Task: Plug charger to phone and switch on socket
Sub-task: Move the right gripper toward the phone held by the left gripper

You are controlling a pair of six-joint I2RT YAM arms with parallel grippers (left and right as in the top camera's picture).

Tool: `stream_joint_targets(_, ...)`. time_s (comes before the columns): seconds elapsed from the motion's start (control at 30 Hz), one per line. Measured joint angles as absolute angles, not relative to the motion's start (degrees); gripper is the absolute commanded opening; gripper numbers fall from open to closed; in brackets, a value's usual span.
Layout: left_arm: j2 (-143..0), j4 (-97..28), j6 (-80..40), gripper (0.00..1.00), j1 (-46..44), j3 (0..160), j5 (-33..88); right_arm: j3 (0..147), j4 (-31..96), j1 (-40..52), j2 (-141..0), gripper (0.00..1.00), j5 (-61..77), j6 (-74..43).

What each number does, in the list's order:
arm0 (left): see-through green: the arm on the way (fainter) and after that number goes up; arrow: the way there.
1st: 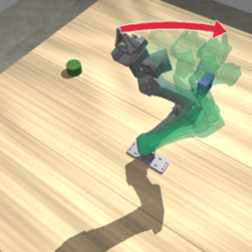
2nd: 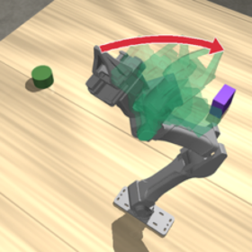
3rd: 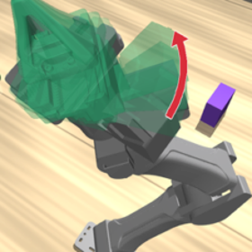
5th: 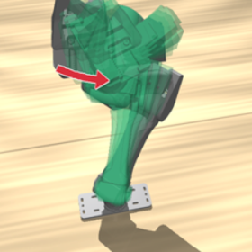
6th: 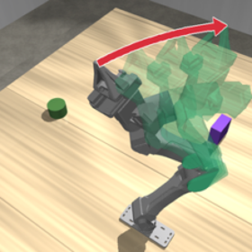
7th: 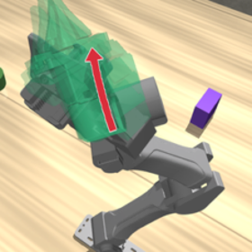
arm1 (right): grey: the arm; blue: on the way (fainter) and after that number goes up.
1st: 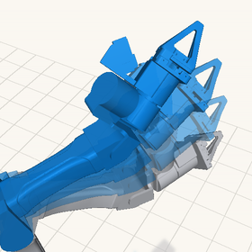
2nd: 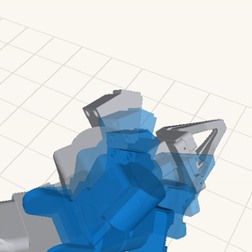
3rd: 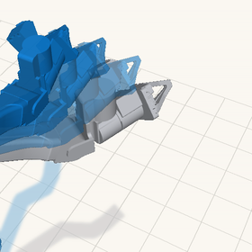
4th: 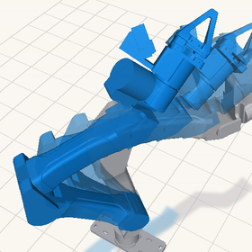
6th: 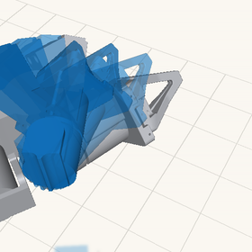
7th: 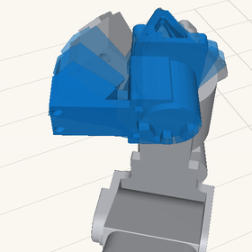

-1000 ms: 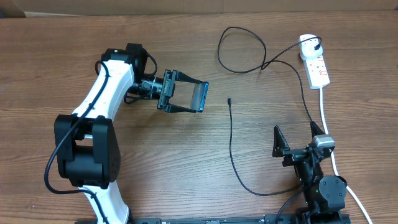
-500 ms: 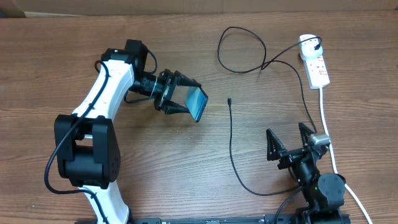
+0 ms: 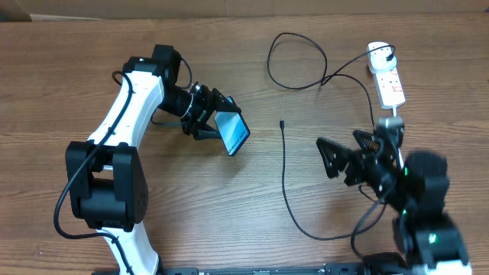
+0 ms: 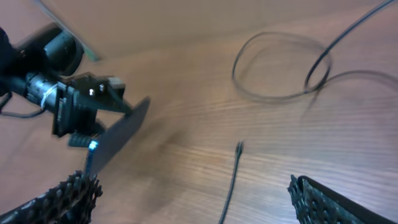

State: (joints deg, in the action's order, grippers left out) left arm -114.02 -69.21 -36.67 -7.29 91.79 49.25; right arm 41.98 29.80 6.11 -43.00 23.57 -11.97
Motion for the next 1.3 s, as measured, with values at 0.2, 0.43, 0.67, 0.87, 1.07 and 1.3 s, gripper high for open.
stream_joint_targets(0.2, -114.1, -73.8, -33.5, 0.04, -7.3, 98.3, 43.7, 53.8, 34.9, 6.1, -56.1, 1.0, 30.4, -12.2)
stream_joint_targets(0.43, -114.1, -77.5, -37.5, 0.04, -7.5, 103.8, 35.0, 56.0, 31.9, 6.2, -64.3, 1.0, 41.1, -14.4)
stream_joint_targets(0.67, -114.1, -78.0, -55.1, 0.04, -7.6, 103.8, 30.7, 56.0, 26.9, 11.7, -71.4, 1.0, 42.5, -16.7)
stream_joint_targets(0.87, -114.1, -78.0, -64.5, 0.04, -8.6, 103.9, 30.1, 56.0, 19.1, 19.5, -76.4, 0.89, 38.2, -23.0)
stream_joint_targets(1.07, -114.1, -77.8, -69.0, 0.04, -9.5, 103.9, 29.8, 56.1, 14.6, 24.8, -80.9, 0.69, 32.9, -30.5)
stream_joint_targets(1.3, -114.1, -77.8, -72.8, 0.04, -10.5, 103.9, 29.0, 56.0, 11.0, 26.9, -85.6, 0.64, 30.1, -36.3)
